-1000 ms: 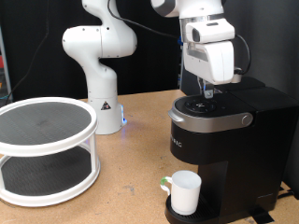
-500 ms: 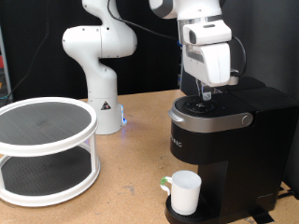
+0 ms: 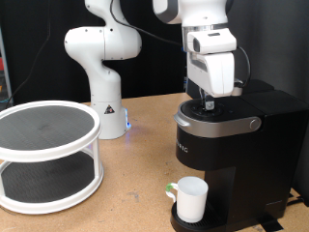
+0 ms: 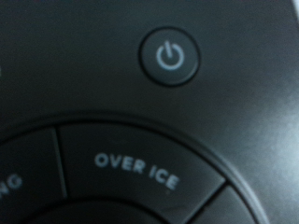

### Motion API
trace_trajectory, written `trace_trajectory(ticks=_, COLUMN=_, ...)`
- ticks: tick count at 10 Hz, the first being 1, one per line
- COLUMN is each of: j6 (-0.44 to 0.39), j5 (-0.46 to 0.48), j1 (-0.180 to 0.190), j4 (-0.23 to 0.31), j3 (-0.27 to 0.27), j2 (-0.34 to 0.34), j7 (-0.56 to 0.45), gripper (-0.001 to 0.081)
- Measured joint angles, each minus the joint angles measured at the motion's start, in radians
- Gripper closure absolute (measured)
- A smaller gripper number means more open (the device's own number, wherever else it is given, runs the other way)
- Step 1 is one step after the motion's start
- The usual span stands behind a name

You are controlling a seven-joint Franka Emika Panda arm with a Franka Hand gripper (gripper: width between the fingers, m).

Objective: Make a cup of coffee with the keurig machine

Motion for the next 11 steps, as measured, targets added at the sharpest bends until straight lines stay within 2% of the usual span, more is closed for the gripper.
trace_trajectory(ticks=6, j6=-0.012, j5=-0.029, j1=0.0, j4=0.01, j3=0.003, j2=0.008, j7=0.033, gripper=0.0799)
trace_trajectory(ticks=8, j6=-0.069, j5=-0.037, j1=0.0, j4=0.043, j3=0.002, j2=0.029, j7=0.041, gripper=0.0799)
trace_trajectory(ticks=11, j6=-0.199, j5=-0.038, j1=-0.003, j4=0.127, j3=-0.002, j2=0.083, j7=0.043, gripper=0.0799)
